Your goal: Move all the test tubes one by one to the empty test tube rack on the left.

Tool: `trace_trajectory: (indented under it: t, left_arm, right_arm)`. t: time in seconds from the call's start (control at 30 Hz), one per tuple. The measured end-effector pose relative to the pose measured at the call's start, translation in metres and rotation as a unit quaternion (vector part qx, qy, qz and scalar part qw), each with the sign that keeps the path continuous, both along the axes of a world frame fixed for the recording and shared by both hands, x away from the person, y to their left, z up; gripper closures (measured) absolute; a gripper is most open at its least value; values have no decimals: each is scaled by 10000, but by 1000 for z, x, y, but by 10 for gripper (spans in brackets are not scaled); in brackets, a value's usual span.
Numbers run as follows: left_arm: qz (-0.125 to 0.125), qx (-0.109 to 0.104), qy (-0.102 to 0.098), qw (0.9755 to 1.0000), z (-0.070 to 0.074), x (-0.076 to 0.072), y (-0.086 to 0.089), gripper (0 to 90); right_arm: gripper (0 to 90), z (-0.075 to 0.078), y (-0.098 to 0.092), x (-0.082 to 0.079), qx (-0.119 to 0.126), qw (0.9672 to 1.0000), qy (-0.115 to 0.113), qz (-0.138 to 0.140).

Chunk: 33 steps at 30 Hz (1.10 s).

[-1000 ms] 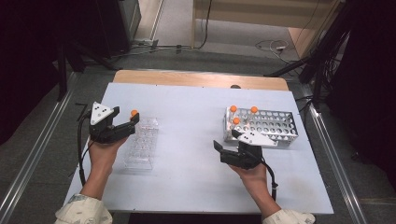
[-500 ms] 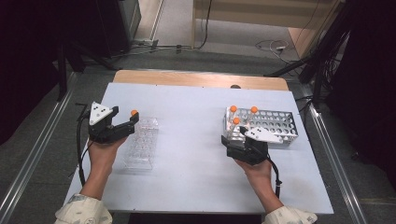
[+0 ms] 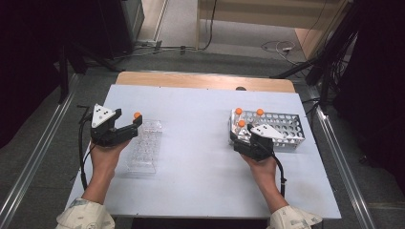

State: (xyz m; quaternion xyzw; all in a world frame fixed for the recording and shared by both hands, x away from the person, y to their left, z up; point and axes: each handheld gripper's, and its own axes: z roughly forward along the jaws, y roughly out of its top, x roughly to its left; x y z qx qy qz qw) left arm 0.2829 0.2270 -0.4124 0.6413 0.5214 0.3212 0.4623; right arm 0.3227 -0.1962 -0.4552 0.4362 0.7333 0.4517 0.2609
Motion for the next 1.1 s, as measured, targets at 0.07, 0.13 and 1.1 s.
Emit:
trace_trajectory:
  t: [0.07, 0.13, 1.1]
  left_arm:
    - [4, 5, 2, 10000, 0, 0, 0, 237]
    - [-4, 8, 2, 10000, 0, 0, 0, 236]
    - [-140, -8, 13, 9999, 6, -7, -4, 135]
  right_arm:
    - [321, -1, -1, 2, 28, 10000, 25, -24]
    - [368, -2, -2, 4, 56, 10000, 11, -60]
    - [716, 0, 1, 12, 115, 9997, -180, -65]
